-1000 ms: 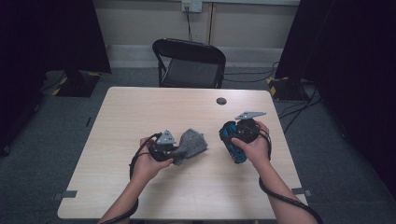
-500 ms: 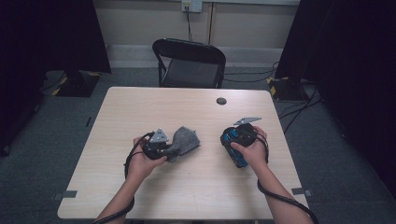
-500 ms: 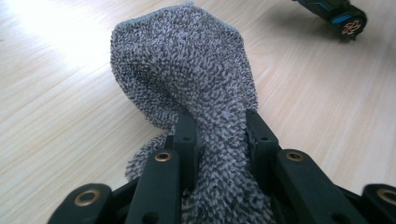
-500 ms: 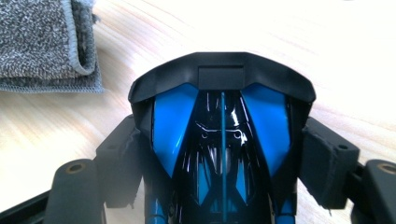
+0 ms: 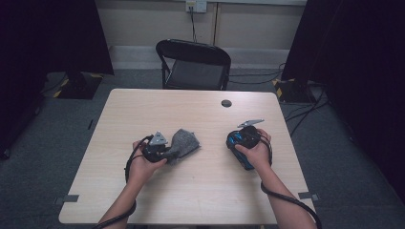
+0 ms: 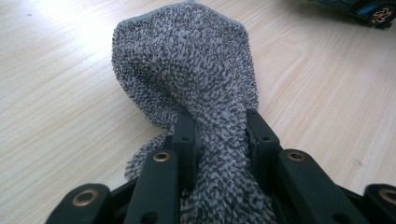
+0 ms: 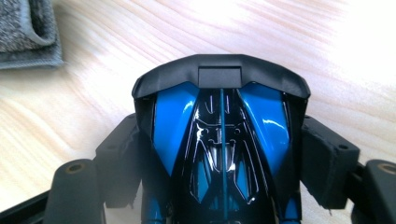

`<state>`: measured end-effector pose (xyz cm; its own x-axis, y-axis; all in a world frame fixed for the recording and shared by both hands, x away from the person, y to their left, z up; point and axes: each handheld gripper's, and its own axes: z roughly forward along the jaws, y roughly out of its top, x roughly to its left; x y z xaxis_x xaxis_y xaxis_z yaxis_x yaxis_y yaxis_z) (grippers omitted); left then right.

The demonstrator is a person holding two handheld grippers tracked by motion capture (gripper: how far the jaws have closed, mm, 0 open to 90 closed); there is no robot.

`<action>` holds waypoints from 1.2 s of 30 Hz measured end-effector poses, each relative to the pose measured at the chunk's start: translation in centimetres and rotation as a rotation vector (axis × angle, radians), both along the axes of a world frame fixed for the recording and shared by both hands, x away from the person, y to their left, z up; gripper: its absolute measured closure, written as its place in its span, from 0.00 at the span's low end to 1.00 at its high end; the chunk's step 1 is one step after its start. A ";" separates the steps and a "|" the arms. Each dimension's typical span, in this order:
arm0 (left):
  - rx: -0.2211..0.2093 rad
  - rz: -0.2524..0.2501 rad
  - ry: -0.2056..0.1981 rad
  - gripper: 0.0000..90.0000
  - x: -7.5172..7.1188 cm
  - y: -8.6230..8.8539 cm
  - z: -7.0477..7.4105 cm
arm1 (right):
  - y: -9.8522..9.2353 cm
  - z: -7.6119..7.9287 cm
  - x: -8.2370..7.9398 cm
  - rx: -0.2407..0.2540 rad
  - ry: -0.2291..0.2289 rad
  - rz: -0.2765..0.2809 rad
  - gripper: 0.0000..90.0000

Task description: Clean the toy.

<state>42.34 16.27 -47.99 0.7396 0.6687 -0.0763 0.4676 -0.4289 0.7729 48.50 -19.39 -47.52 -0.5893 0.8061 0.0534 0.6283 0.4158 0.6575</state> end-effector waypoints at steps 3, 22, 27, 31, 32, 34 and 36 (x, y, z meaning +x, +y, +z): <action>0.008 -0.005 -0.011 0.78 0.1 -0.1 0.0 | 0.0 -0.3 0.2 -0.004 0.007 -0.006 0.28; -0.015 0.006 0.009 0.76 0.6 0.3 -0.9 | 0.9 -1.2 2.1 -0.041 -0.013 -0.037 0.28; -0.016 0.004 0.015 0.73 0.5 0.1 -0.9 | 0.8 -1.5 2.0 -0.035 -0.018 -0.036 0.28; -0.021 0.008 0.024 0.71 0.4 0.2 -0.9 | 0.8 -1.6 2.0 -0.037 -0.019 -0.025 0.28; -0.018 0.007 0.024 0.71 0.4 0.2 -0.9 | 0.8 -1.6 2.0 -0.039 -0.017 -0.023 0.28; -0.010 0.010 0.020 0.71 0.4 0.3 -0.8 | 0.7 -1.6 2.0 -0.040 -0.016 -0.018 0.27; -0.009 0.009 0.022 0.71 0.4 0.2 -0.8 | 0.7 -1.7 1.9 -0.042 -0.016 -0.016 0.27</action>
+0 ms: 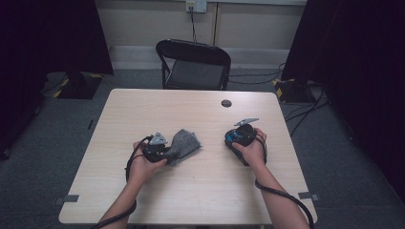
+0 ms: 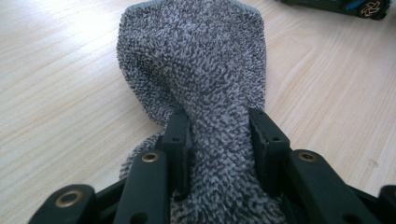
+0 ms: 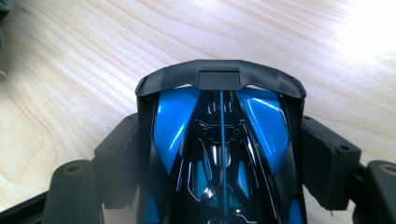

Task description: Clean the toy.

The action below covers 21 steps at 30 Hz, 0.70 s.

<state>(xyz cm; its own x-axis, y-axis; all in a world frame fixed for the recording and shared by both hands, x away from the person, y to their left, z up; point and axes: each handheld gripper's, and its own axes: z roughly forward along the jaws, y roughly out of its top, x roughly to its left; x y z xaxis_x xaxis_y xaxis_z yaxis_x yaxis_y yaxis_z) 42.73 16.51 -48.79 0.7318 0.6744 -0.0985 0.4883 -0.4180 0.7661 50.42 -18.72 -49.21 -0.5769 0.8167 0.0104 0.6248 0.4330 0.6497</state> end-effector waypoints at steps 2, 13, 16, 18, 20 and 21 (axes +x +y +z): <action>0.008 0.001 -0.004 0.69 0.0 0.0 0.1 | 0.0 -0.1 0.0 -0.010 0.003 0.002 0.27; 0.007 0.036 -0.017 0.38 0.1 0.3 0.2 | 0.1 0.4 0.0 -0.029 -0.011 0.028 0.23; 0.006 0.037 -0.027 0.34 0.0 0.3 0.4 | 0.1 0.7 0.0 -0.027 -0.018 0.031 0.23; -0.008 0.036 -0.033 0.31 0.0 0.3 0.7 | -0.1 0.9 -0.1 -0.017 -0.024 0.024 0.22; -0.023 0.033 -0.037 0.29 -0.1 0.3 0.9 | -0.2 1.3 -0.2 -0.010 -0.031 0.026 0.22; -0.026 0.037 -0.046 0.29 -0.1 0.3 1.0 | -0.2 1.5 -0.3 -0.009 -0.032 0.025 0.22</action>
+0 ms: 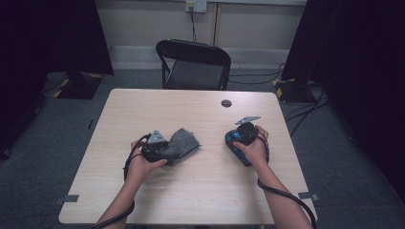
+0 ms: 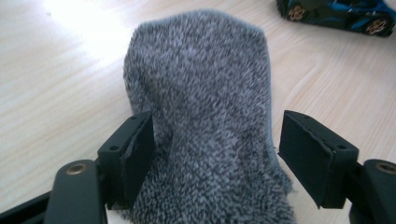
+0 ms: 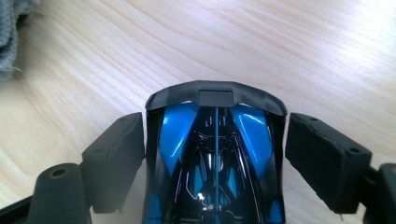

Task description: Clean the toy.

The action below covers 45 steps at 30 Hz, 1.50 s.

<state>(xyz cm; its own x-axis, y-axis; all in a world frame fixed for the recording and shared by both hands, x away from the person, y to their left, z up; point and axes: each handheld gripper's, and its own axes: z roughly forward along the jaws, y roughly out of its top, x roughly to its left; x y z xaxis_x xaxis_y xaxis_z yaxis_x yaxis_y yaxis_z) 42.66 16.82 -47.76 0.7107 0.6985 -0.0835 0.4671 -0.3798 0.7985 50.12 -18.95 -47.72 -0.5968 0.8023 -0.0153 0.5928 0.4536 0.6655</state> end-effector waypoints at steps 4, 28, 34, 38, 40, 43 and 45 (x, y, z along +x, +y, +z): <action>-0.019 0.005 -0.004 0.26 0.0 0.3 0.7 | 0.0 0.9 -0.3 0.016 -0.013 0.009 0.19; -0.073 -0.045 0.014 0.18 -1.2 -0.8 2.9 | 0.0 3.5 -3.8 0.102 -0.036 0.114 0.17; -0.068 -0.080 0.021 0.18 -1.4 -1.4 3.1 | 0.7 3.4 -4.4 0.105 -0.028 0.146 0.17; -0.083 -0.100 0.033 0.18 -1.8 -1.7 3.0 | 1.1 3.4 -4.9 0.119 -0.032 0.168 0.17; -0.090 -0.105 0.044 0.18 -1.9 -1.8 2.9 | 1.3 3.4 -5.1 0.114 -0.032 0.178 0.17; -0.084 -0.115 0.052 0.18 -2.0 -2.1 2.8 | 1.6 3.4 -5.4 0.105 -0.029 0.198 0.17; -0.086 -0.121 0.054 0.18 -2.1 -2.3 2.8 | 1.6 3.4 -5.7 0.108 -0.030 0.206 0.17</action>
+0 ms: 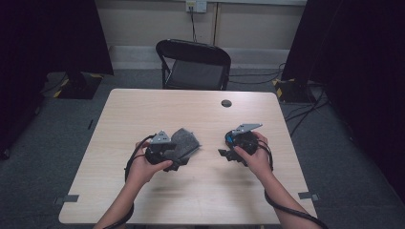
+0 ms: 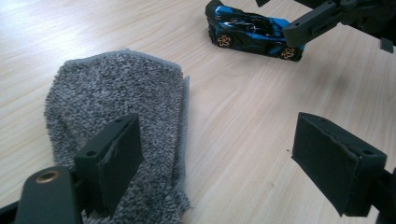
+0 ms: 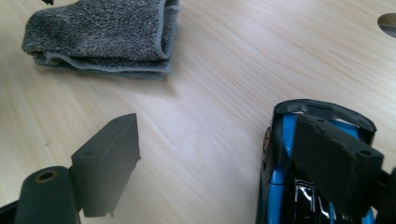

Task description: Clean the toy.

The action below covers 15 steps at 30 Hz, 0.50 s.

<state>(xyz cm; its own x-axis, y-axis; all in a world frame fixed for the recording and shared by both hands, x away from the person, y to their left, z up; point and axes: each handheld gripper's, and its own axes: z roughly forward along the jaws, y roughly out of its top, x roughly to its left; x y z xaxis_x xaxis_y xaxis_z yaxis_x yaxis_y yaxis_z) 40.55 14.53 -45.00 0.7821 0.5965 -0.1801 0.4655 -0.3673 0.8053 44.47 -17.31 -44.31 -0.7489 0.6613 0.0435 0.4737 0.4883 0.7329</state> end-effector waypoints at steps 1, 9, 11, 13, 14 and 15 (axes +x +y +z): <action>0.011 -0.009 -0.006 0.18 0.0 -0.1 0.0 | 0.0 0.0 -0.1 0.002 0.001 0.003 0.17; 0.020 -0.043 -0.004 0.18 -0.5 -1.1 -0.2 | 0.1 -0.3 -0.7 0.008 0.003 0.023 0.17; 0.026 -0.051 -0.009 0.18 -0.6 -1.2 -0.2 | 0.1 -0.4 -0.9 0.007 0.002 0.026 0.17; 0.026 -0.062 -0.004 0.18 -0.7 -1.5 -0.2 | 0.2 -0.4 -1.2 0.014 0.009 0.035 0.17; 0.029 -0.066 -0.004 0.18 -0.8 -1.6 -0.2 | 0.3 -0.4 -1.3 0.013 0.010 0.042 0.17; 0.036 -0.072 0.000 0.18 -0.9 -1.8 -0.2 | 0.3 -0.4 -1.4 0.014 0.008 0.045 0.17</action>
<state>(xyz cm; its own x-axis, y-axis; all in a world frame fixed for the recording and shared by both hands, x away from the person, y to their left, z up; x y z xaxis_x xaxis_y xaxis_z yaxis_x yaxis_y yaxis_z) 39.69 12.75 -45.24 0.8232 0.5449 -0.1593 0.4366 -0.4283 0.7912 43.09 -16.99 -44.72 -0.7773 0.6264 0.0583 0.4572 0.4988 0.7363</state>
